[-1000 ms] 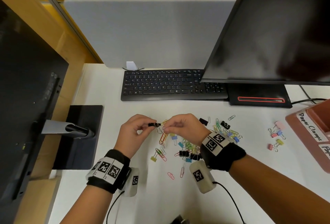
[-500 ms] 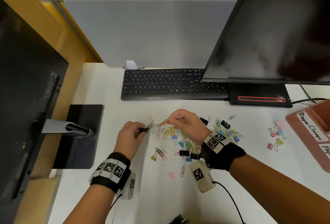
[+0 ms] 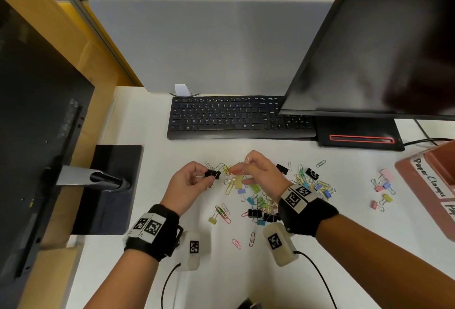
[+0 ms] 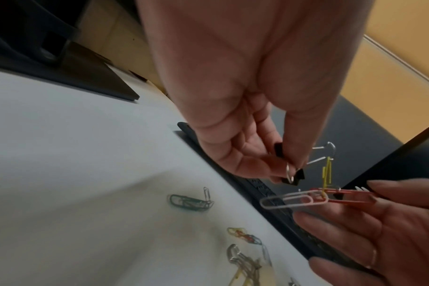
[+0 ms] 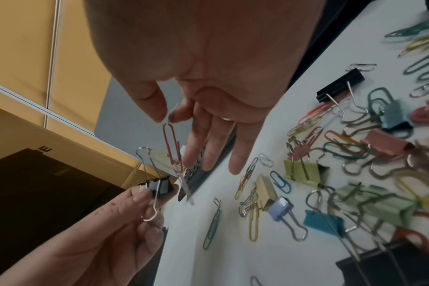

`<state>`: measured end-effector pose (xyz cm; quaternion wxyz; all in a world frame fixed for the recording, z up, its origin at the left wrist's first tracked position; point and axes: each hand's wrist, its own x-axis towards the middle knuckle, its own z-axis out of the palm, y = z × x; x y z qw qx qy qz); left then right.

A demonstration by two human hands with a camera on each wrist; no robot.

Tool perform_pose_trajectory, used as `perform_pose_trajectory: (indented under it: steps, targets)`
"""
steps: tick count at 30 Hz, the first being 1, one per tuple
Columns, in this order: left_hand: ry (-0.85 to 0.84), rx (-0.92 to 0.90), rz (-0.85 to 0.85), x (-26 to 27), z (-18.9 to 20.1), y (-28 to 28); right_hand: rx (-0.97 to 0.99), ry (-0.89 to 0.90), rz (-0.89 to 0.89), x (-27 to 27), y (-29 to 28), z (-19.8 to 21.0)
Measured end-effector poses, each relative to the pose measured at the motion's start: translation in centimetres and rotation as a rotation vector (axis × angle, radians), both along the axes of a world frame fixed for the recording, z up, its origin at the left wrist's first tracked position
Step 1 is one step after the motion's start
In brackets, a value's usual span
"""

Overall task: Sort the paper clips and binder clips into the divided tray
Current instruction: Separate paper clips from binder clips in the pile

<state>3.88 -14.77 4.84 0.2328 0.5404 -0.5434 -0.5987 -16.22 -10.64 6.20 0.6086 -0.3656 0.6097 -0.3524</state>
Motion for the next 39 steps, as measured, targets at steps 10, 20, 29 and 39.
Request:
perform_pose_trajectory:
  steps: [10,20,29,39]
  targets:
    - [0.100,0.010,-0.070,0.0,2.7,0.2,-0.109,0.212,0.117,0.2,-0.1,0.4]
    - [0.067,0.003,-0.223,1.4,4.6,-0.2,-0.223,0.122,0.347,1.2,-0.9,2.0]
    - [0.048,-0.097,-0.164,1.7,5.0,-0.1,-0.222,0.146,0.257,1.0,-1.1,3.0]
    - [0.058,-0.145,-0.031,0.8,4.7,0.5,-0.158,0.165,0.167,1.4,-1.0,3.1]
